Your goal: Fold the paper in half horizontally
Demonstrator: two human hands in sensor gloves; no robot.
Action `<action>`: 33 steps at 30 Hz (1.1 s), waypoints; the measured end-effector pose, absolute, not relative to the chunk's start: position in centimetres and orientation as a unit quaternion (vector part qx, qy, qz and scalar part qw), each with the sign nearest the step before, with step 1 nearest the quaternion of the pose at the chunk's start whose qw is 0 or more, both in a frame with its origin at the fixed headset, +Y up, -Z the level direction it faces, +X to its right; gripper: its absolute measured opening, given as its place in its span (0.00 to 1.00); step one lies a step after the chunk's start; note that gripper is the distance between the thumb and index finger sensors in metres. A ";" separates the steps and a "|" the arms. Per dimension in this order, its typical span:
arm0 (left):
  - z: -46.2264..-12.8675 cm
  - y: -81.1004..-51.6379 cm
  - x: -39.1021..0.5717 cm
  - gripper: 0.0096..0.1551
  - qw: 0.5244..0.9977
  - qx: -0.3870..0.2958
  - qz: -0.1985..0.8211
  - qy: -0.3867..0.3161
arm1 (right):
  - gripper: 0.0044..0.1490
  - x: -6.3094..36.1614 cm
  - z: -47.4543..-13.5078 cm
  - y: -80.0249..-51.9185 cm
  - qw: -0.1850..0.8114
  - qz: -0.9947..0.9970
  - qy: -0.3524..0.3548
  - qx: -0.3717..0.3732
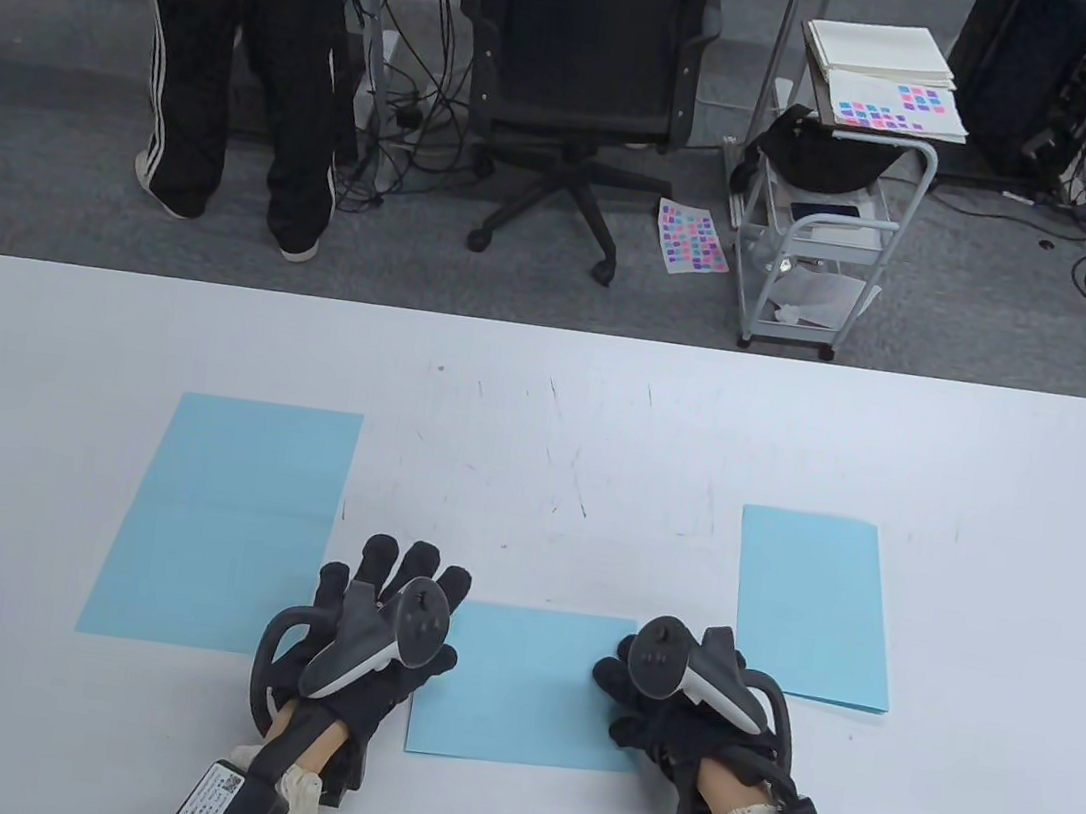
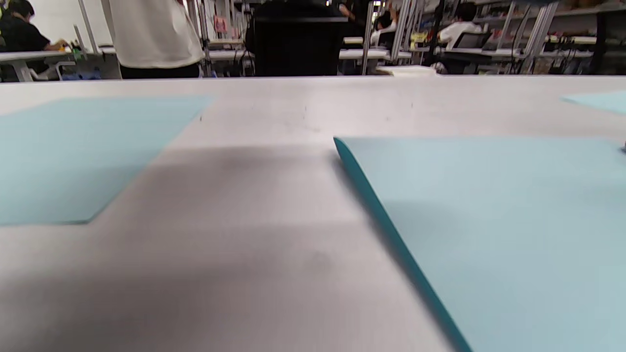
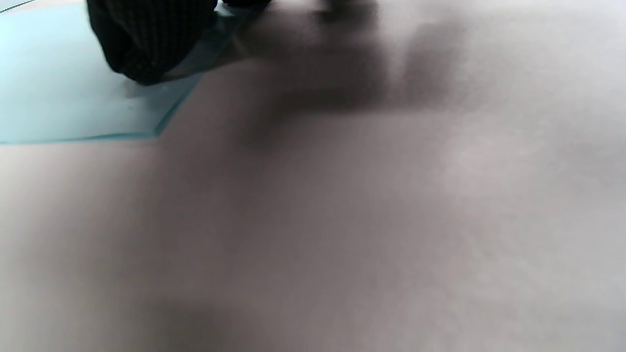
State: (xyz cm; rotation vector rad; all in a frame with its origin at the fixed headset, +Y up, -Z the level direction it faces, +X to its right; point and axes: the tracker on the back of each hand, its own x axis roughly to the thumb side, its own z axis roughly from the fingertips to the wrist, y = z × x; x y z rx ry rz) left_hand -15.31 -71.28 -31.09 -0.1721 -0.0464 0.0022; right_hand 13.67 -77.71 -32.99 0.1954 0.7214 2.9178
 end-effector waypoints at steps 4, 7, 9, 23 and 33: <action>-30.4 -70.2 -15.5 0.46 0.999 -0.036 0.015 -0.024 | 0.40 13.7 -33.3 -77.6 0.078 0.965 0.240 0.071; -30.2 -69.8 -15.8 0.46 0.999 -0.022 0.014 -0.024 | 0.40 13.7 -34.0 -77.0 0.121 0.963 0.229 0.071; -30.2 -69.7 -16.1 0.47 0.999 -0.022 0.021 -0.022 | 0.40 13.4 -34.8 -76.2 0.148 0.964 0.211 0.065; -30.3 -70.0 -16.7 0.48 0.999 -0.038 0.030 -0.021 | 0.45 6.8 -39.3 -76.6 0.042 0.979 0.190 0.059; -30.3 -70.2 -17.0 0.48 0.998 -0.049 0.045 -0.018 | 0.40 6.1 -40.7 -76.5 0.013 0.975 0.214 0.063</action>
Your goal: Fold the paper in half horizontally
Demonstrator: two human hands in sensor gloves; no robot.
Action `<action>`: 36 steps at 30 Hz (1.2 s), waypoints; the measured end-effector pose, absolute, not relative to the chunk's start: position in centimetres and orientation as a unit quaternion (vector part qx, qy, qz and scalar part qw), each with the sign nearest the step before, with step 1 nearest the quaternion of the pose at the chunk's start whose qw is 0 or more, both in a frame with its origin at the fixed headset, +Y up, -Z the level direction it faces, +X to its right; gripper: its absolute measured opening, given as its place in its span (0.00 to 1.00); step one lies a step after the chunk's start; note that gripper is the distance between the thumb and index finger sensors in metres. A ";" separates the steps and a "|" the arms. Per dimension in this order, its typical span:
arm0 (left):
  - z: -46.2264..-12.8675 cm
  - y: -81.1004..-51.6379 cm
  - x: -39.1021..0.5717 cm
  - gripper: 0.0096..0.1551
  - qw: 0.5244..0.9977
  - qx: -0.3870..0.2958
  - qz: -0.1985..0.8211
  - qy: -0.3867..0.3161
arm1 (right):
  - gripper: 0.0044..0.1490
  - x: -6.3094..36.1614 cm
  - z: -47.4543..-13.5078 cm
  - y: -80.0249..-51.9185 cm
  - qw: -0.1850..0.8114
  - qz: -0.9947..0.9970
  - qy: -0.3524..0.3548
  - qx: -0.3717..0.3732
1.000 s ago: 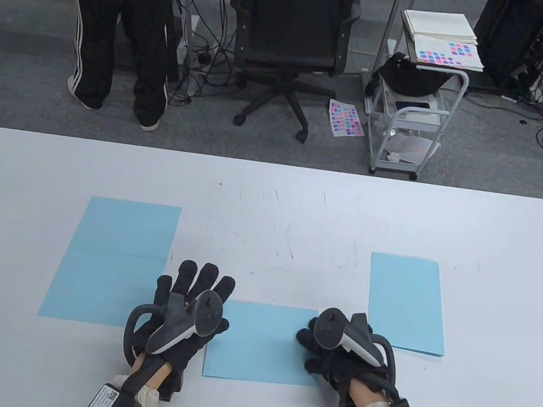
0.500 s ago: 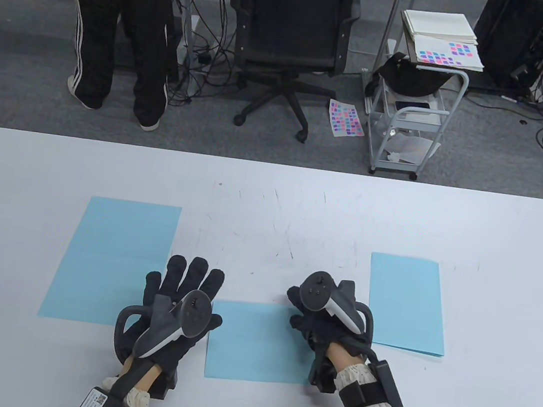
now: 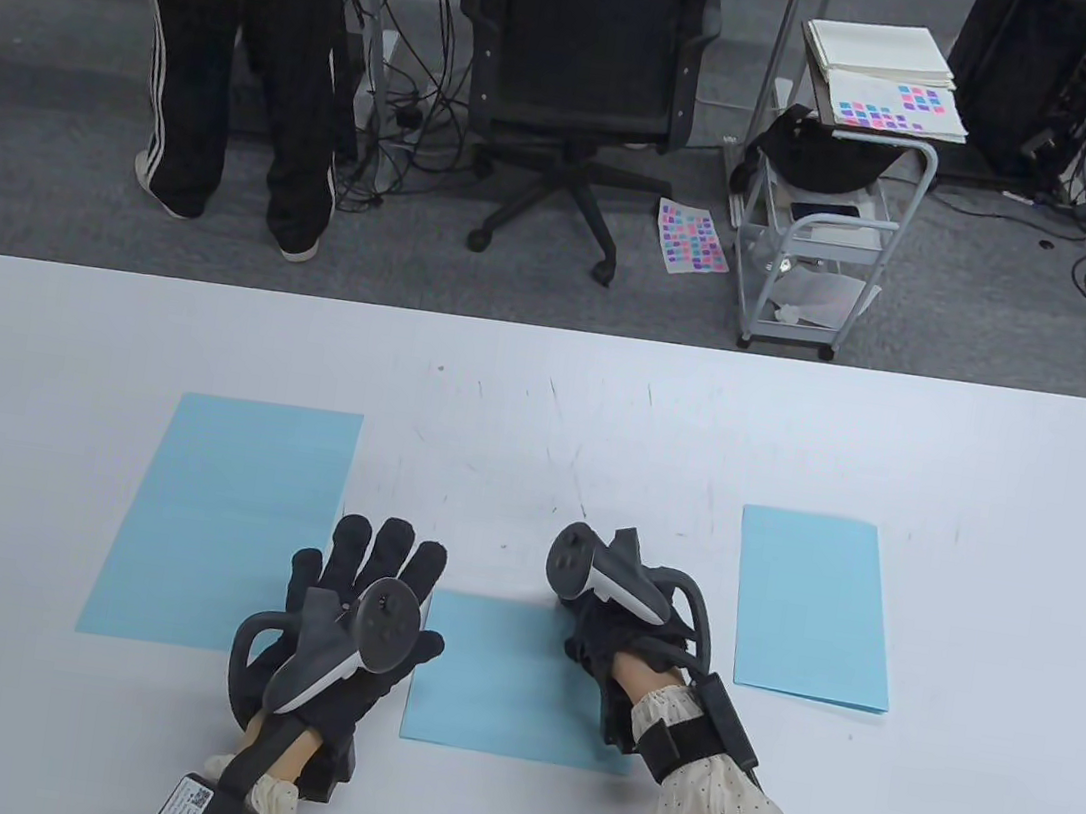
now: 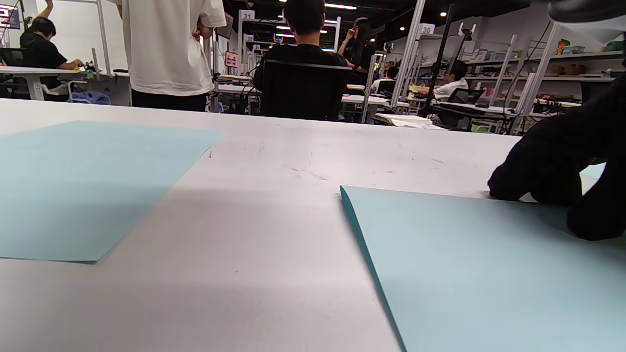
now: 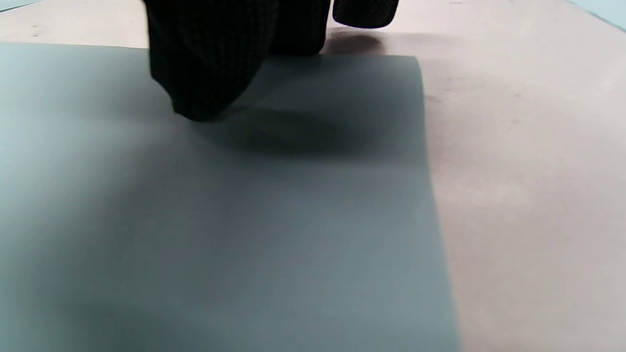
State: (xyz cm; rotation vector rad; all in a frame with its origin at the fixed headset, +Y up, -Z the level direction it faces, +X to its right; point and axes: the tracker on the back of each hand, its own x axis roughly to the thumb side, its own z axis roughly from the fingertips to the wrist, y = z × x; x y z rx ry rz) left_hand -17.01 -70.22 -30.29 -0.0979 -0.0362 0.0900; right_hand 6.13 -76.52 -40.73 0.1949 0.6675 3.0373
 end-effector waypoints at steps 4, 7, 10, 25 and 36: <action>-30.3 -70.2 -17.0 0.48 0.998 -0.051 0.044 -0.019 | 0.37 6.3 -40.8 -76.6 0.014 0.974 0.219 0.053; -30.2 -70.2 -17.1 0.48 0.997 -0.054 0.050 -0.018 | 0.36 6.3 -40.7 -76.6 0.020 0.971 0.233 0.049; -30.2 -70.1 -17.2 0.48 0.997 -0.051 0.051 -0.018 | 0.35 6.5 -40.5 -76.6 0.023 0.971 0.236 0.043; -30.3 -70.2 -17.5 0.48 0.997 -0.057 0.056 -0.015 | 0.26 11.6 -40.1 -74.3 0.189 0.963 0.190 0.015; -30.3 -70.2 -17.9 0.48 0.996 -0.059 0.060 -0.009 | 0.25 21.1 -38.9 -71.5 0.372 0.914 0.088 -0.136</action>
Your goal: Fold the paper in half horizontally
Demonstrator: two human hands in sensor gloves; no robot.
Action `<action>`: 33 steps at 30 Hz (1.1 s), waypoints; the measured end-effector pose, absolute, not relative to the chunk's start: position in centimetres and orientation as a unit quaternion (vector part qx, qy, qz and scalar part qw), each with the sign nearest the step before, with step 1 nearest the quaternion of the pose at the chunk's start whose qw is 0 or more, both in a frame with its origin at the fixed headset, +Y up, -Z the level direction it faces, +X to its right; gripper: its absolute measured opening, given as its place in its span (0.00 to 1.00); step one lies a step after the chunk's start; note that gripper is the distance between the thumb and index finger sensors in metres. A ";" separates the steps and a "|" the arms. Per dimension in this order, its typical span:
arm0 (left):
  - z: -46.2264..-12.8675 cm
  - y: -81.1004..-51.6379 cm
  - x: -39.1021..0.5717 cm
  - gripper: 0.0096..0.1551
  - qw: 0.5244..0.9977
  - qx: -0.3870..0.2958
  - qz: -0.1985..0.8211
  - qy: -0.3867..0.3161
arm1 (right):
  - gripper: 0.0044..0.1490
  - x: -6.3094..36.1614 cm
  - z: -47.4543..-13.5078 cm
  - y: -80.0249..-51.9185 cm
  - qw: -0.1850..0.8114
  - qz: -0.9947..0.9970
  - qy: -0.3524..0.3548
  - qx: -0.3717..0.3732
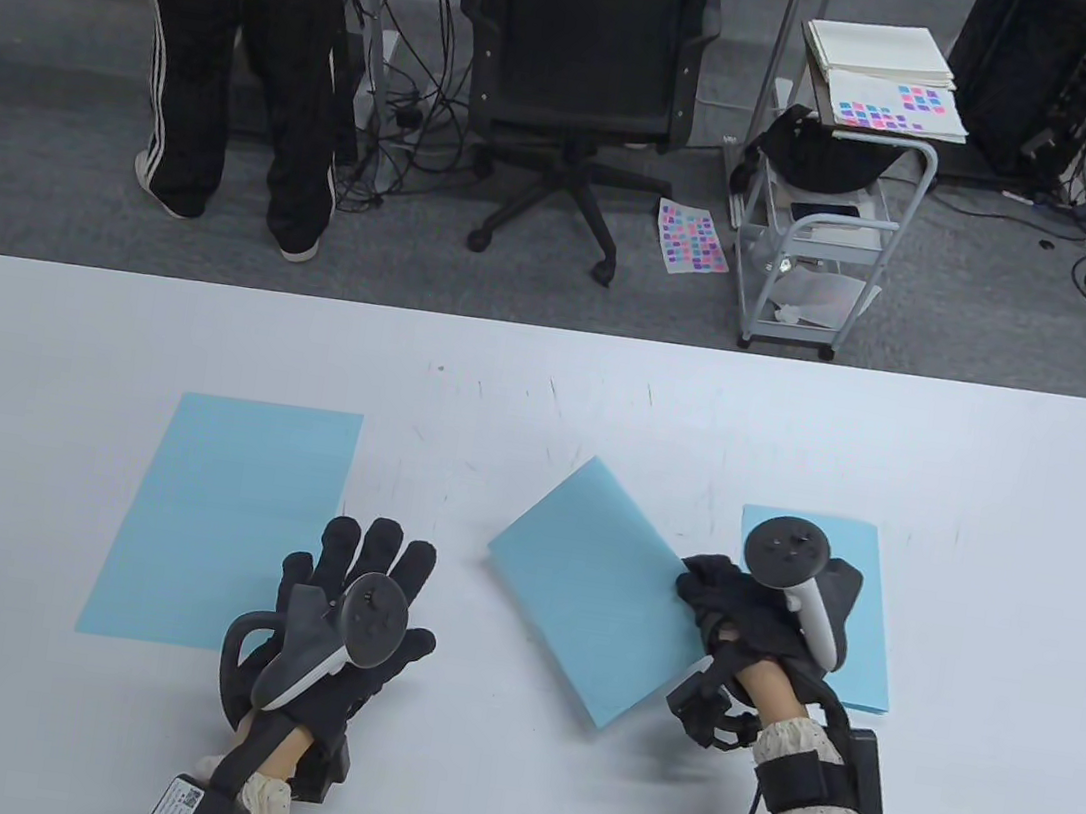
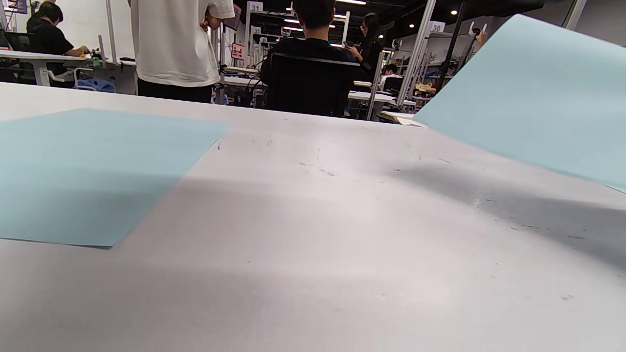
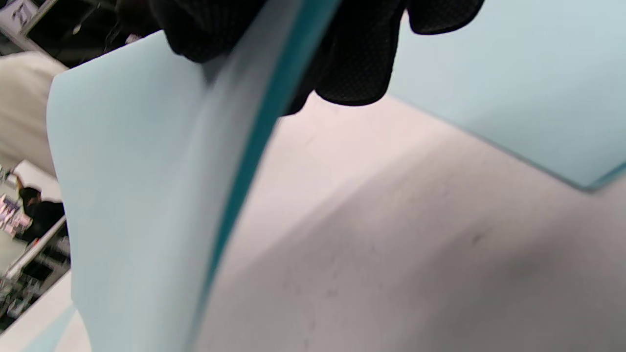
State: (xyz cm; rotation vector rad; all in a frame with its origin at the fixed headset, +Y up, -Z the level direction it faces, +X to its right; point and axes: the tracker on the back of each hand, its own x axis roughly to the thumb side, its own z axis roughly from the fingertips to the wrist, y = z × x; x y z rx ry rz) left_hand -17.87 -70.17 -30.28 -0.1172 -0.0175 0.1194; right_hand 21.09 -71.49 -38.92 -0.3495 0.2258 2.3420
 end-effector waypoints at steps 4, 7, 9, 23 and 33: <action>-30.3 -70.2 -17.9 0.48 0.996 -0.060 0.059 -0.008 | 0.25 24.6 -38.2 -71.0 0.400 0.891 0.030 -0.212; -30.3 -70.2 -17.9 0.48 0.996 -0.061 0.059 -0.008 | 0.26 27.1 -37.7 -70.9 0.403 0.876 -0.007 -0.266; -30.3 -70.2 -18.0 0.48 0.996 -0.061 0.058 -0.008 | 0.26 29.1 -37.4 -71.1 0.399 0.865 -0.023 -0.304; -30.4 -70.4 -17.9 0.48 0.996 -0.070 0.055 -0.010 | 0.29 34.6 -36.2 -75.8 0.316 0.841 -0.003 -0.438; -30.4 -70.5 -17.8 0.48 0.995 -0.077 0.056 -0.011 | 0.38 33.5 -36.4 -76.0 0.230 0.866 0.017 -0.444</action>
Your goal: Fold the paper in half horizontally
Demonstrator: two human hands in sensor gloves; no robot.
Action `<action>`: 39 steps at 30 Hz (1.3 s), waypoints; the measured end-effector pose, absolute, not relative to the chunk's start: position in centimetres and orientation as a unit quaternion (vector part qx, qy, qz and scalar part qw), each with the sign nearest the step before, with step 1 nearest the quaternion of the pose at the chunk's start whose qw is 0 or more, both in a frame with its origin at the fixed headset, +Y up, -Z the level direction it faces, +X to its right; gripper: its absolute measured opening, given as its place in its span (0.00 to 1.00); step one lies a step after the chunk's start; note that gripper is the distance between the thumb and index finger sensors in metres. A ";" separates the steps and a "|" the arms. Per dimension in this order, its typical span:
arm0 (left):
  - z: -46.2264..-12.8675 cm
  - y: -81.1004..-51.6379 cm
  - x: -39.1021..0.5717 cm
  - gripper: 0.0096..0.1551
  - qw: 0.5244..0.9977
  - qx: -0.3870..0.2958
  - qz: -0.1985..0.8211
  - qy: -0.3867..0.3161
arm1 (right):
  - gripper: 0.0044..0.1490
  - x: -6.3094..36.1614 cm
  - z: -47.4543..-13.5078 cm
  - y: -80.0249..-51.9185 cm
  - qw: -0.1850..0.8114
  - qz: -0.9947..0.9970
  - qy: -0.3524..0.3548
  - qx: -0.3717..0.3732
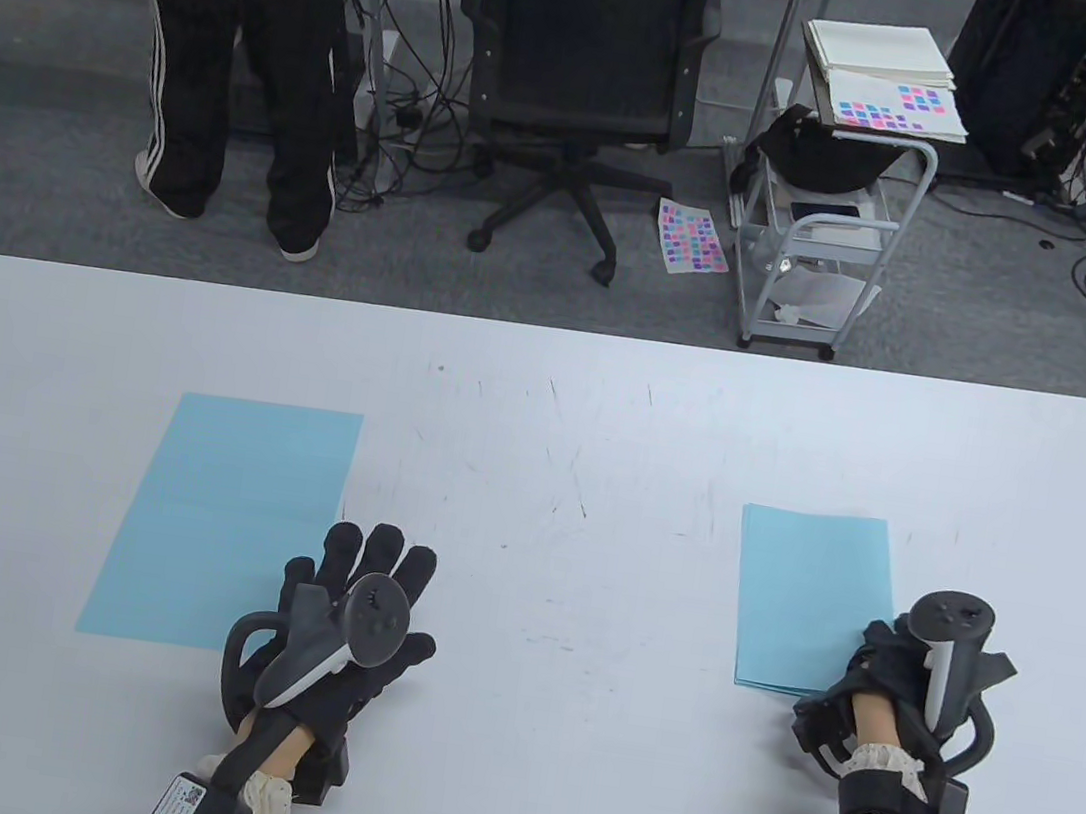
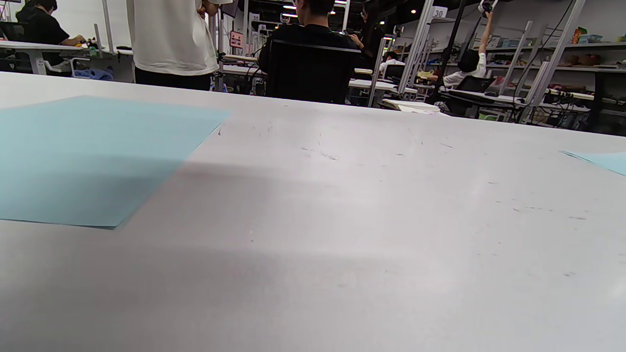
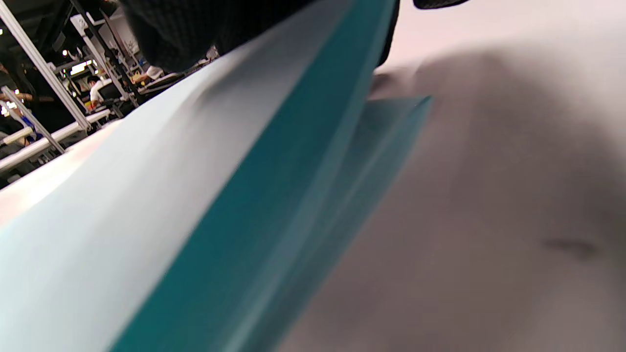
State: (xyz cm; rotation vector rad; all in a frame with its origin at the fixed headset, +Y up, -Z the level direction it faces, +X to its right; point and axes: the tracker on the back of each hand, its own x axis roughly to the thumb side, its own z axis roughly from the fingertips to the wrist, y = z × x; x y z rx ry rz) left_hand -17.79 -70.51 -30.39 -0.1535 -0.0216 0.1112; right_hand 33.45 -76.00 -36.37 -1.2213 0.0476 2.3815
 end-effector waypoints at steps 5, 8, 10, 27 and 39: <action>-30.4 -70.5 -17.7 0.48 0.995 -0.077 0.059 -0.014 | 0.46 32.0 -36.3 -75.8 0.238 0.880 0.067 -0.406; -30.4 -70.6 -17.6 0.48 0.995 -0.078 0.060 -0.019 | 0.47 30.2 -36.3 -74.8 0.241 0.897 0.053 -0.366; -30.4 -70.6 -17.5 0.48 0.995 -0.078 0.060 -0.021 | 0.46 29.0 -36.2 -74.2 0.239 0.908 0.056 -0.339; -30.5 -70.7 -17.5 0.48 0.994 -0.088 0.062 -0.016 | 0.47 19.3 -32.9 -72.7 0.175 0.981 0.026 -0.074; -32.5 -69.8 -22.1 0.45 0.993 -0.111 0.048 0.012 | 0.48 16.7 -30.6 -75.0 0.070 0.997 0.019 0.037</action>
